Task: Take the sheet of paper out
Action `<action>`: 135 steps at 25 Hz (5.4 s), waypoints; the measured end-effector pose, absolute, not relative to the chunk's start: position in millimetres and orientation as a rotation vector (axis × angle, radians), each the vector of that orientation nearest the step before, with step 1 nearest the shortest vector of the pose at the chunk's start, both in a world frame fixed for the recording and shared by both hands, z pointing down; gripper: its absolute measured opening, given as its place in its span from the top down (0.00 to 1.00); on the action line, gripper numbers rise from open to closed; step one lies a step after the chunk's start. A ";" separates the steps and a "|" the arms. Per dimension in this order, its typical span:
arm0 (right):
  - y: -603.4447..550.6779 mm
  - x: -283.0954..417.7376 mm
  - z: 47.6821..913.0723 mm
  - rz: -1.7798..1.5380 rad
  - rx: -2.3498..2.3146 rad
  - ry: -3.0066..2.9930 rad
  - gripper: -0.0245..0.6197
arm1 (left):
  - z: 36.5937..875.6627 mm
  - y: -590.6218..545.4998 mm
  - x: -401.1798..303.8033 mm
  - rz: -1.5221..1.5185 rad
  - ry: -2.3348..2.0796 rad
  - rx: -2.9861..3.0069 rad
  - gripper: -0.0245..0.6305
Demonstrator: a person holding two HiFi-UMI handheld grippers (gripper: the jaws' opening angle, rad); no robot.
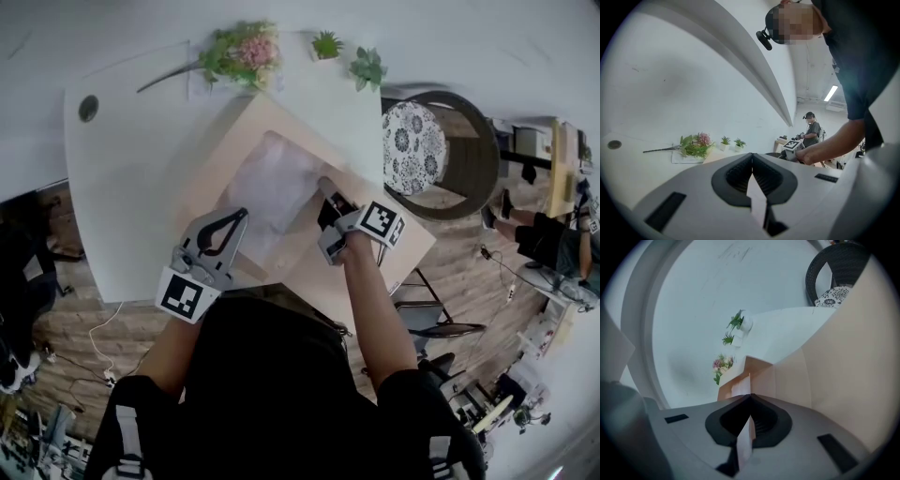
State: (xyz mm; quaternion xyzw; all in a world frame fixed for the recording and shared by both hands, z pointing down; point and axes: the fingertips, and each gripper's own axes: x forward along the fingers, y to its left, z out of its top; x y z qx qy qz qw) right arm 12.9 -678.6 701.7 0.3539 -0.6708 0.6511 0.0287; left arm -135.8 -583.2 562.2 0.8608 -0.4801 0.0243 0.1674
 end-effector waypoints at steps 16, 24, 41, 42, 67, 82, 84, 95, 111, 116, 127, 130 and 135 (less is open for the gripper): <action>-593.6 157.5 585.4 1.556 1.331 -2.457 0.95 | 483.1 -534.4 -66.2 0.000 -1.396 2.671 0.96; -524.7 196.3 507.9 1.004 1.308 -2.662 0.95 | 429.1 -471.5 -16.0 -0.063 -1.413 2.777 0.96; -392.0 248.2 379.1 0.230 1.577 -2.841 0.95 | 381.0 -389.6 -7.0 -0.094 -1.455 2.816 0.96; -380.8 248.0 375.9 0.199 1.600 -2.837 0.95 | 378.5 -382.1 -7.2 -0.098 -1.454 2.822 0.96; -111.4 226.5 383.6 0.136 1.755 -2.769 0.95 | 387.1 -108.2 -35.0 -0.118 -1.445 2.798 0.96; 27.4 264.4 398.2 0.127 1.599 -2.837 0.95 | 394.7 30.8 31.9 -0.088 -1.558 2.724 0.96; 46.8 271.7 403.6 0.133 1.582 -2.837 0.95 | 397.8 52.4 38.9 -0.068 -1.576 2.712 0.96; 116.8 300.0 437.4 0.125 1.572 -2.793 0.95 | 422.1 137.4 39.0 0.082 -1.668 2.602 0.96; 139.5 262.9 450.0 0.154 1.634 -2.693 0.95 | 438.1 157.6 -6.3 0.055 -1.548 2.617 0.96; 140.8 245.1 449.1 0.140 1.662 -2.666 0.95 | 436.5 155.8 -32.8 0.045 -1.556 2.619 0.96; 149.6 224.7 454.1 0.177 1.668 -2.661 0.95 | 447.8 157.0 -50.2 0.021 -1.519 2.600 0.96; 151.4 223.7 453.5 0.181 1.672 -2.654 0.95 | 448.2 155.5 -48.4 0.018 -1.499 2.607 0.96; 153.6 226.0 451.4 0.181 1.682 -2.650 0.95 | 450.2 153.0 -45.9 0.017 -1.483 2.607 0.96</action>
